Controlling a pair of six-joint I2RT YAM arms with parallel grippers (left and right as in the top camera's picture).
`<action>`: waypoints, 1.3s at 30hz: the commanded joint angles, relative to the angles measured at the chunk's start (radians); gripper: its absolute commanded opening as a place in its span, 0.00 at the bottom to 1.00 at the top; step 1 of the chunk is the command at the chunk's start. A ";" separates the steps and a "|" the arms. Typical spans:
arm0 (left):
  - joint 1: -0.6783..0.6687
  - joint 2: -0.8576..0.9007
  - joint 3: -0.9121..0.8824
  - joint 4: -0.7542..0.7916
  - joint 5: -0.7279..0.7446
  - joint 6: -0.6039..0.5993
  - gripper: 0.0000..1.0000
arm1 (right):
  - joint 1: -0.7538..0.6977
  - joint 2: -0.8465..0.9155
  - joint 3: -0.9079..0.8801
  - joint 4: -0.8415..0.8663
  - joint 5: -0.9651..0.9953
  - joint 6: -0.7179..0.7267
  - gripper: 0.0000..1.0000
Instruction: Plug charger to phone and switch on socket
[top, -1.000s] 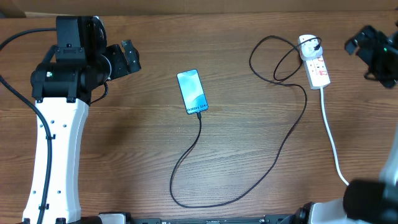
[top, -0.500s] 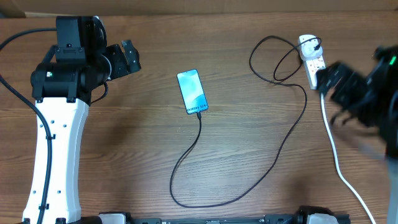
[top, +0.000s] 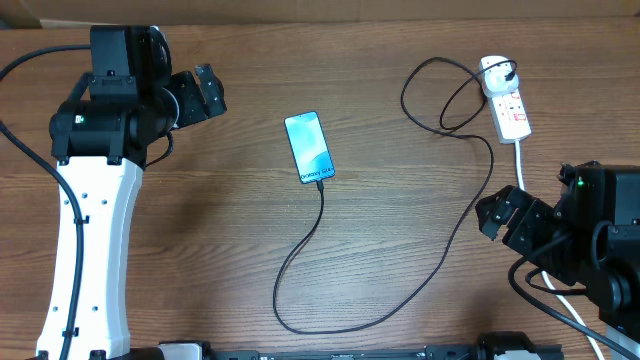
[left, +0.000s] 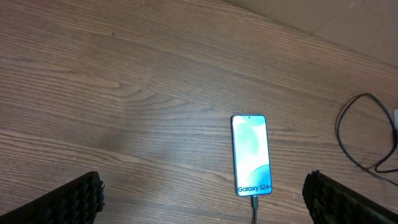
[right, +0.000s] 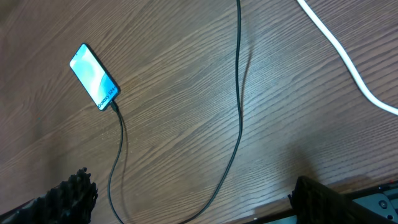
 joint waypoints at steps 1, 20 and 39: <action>-0.002 0.003 -0.001 0.001 -0.011 0.022 1.00 | 0.005 -0.002 -0.003 0.002 0.012 0.008 1.00; -0.002 0.003 -0.001 0.001 -0.011 0.022 0.99 | 0.060 -0.144 -0.240 0.414 -0.049 -0.376 1.00; -0.002 0.003 -0.001 0.001 -0.011 0.022 1.00 | 0.069 -0.771 -1.107 1.393 -0.013 -0.426 1.00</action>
